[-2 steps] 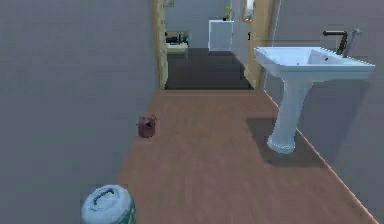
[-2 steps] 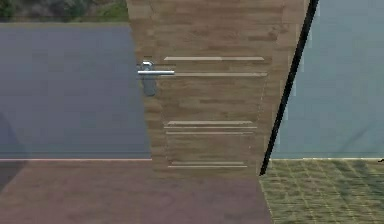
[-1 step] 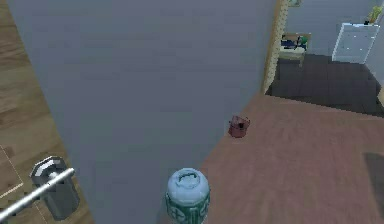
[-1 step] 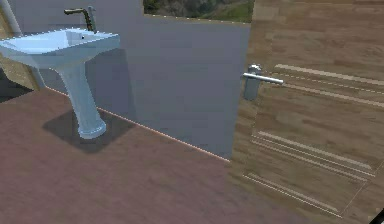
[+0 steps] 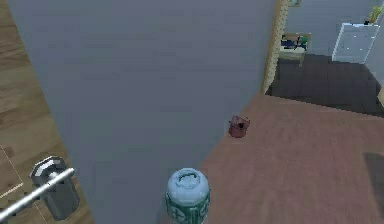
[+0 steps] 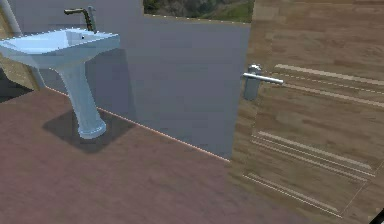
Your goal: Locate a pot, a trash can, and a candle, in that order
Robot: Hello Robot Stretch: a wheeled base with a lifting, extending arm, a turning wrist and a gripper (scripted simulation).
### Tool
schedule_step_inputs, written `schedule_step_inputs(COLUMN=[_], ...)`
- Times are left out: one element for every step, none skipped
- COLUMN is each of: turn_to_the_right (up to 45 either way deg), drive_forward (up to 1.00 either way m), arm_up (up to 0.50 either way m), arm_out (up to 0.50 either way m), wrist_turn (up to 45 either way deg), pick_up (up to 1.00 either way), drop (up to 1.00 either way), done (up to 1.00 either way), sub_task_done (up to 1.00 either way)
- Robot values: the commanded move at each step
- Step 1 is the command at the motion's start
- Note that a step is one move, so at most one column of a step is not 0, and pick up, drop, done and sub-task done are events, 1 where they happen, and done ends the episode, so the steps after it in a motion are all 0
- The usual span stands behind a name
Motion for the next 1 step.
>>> schedule_step_inputs(turn_to_the_right=[-45.0], drive_forward=[0.00], arm_up=[0.00], arm_out=[0.00], wrist_turn=[0.0], pick_up=[0.00], drop=[0.00], done=[0.00], sub_task_done=[0.00])
